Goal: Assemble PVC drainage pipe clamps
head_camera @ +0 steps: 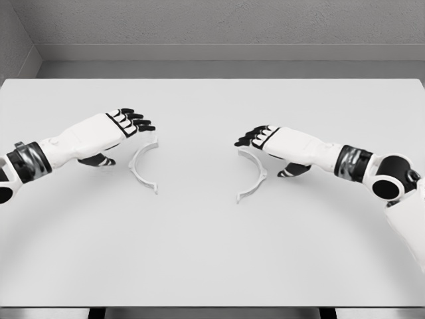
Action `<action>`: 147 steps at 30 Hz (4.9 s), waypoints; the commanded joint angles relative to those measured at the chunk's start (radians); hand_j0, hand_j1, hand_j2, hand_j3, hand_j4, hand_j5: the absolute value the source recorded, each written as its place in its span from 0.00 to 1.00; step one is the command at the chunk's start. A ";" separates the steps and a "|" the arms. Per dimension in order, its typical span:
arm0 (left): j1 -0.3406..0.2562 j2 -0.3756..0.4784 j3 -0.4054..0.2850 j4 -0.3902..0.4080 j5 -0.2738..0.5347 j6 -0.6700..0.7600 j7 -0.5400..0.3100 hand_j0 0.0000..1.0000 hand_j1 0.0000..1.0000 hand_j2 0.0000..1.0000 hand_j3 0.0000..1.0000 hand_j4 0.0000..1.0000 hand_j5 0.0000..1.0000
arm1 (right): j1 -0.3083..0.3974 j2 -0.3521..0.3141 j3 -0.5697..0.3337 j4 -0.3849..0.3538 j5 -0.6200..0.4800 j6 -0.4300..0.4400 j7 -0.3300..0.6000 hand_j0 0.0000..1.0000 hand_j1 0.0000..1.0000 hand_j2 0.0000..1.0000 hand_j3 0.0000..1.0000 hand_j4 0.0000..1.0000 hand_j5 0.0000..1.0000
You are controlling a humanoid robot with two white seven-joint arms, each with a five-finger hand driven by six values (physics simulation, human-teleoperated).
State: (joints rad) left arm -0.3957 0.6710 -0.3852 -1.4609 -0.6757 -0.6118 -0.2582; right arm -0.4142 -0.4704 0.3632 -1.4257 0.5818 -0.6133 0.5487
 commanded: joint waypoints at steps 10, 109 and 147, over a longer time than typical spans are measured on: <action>-0.012 -0.053 -0.029 0.085 -0.001 0.001 0.000 1.00 1.00 1.00 1.00 1.00 1.00 | -0.018 0.026 0.033 0.059 -0.003 0.002 -0.001 1.00 1.00 1.00 1.00 1.00 1.00; -0.137 -0.252 -0.035 0.303 -0.008 0.001 -0.023 1.00 1.00 1.00 1.00 1.00 1.00 | -0.035 0.076 0.109 -0.007 -0.033 0.002 0.000 1.00 1.00 1.00 1.00 1.00 1.00; -0.138 -0.304 -0.038 0.320 -0.041 0.001 -0.024 1.00 1.00 1.00 1.00 1.00 1.00 | 0.107 -0.139 -0.004 -0.340 -0.231 0.002 -0.001 1.00 1.00 1.00 1.00 1.00 1.00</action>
State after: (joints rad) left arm -0.5338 0.3679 -0.4236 -1.1404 -0.7215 -0.6118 -0.2812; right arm -0.2808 -0.6006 0.3605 -1.7553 0.3664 -0.6140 0.5474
